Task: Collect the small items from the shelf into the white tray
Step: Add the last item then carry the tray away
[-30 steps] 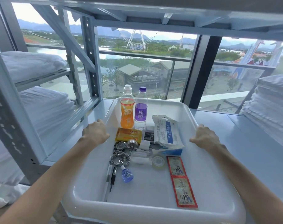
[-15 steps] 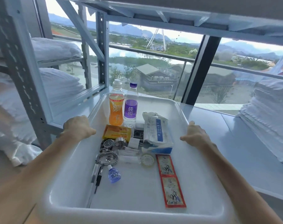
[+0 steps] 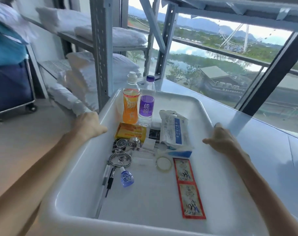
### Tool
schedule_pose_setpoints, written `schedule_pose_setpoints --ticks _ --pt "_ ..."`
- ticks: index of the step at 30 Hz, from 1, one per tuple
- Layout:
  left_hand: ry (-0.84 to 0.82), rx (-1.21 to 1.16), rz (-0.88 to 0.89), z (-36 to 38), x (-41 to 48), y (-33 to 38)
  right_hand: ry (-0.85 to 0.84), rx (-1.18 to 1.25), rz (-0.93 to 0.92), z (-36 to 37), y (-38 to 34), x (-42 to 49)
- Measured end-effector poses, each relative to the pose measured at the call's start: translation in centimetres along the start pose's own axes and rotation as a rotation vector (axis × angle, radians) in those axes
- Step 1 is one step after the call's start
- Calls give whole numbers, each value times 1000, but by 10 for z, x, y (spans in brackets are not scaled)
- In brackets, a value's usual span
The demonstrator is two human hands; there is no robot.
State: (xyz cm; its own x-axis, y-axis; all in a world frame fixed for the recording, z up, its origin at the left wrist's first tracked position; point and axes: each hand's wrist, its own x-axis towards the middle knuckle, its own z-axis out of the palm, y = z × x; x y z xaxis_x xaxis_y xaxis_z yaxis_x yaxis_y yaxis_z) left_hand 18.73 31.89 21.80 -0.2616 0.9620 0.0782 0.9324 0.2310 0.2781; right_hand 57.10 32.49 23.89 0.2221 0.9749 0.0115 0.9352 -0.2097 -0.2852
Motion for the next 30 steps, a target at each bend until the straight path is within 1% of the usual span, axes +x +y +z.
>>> schedule_pose_setpoints --ticks 7,12,20,24,30 --pt "104 11 -211 -6 -68 -75 -64 29 -166 22 -55 -14" --pt "174 -18 -397 -8 -124 -137 -119 132 -303 57 -109 -39" --pt "299 -16 -643 -20 -230 -246 -214 220 -533 127 -212 -109" --pt "321 10 -756 -27 -287 -293 -259 178 -660 150 -263 -151" --pt "346 52 -933 -40 -378 -345 -341 174 -856 187 -332 -224"
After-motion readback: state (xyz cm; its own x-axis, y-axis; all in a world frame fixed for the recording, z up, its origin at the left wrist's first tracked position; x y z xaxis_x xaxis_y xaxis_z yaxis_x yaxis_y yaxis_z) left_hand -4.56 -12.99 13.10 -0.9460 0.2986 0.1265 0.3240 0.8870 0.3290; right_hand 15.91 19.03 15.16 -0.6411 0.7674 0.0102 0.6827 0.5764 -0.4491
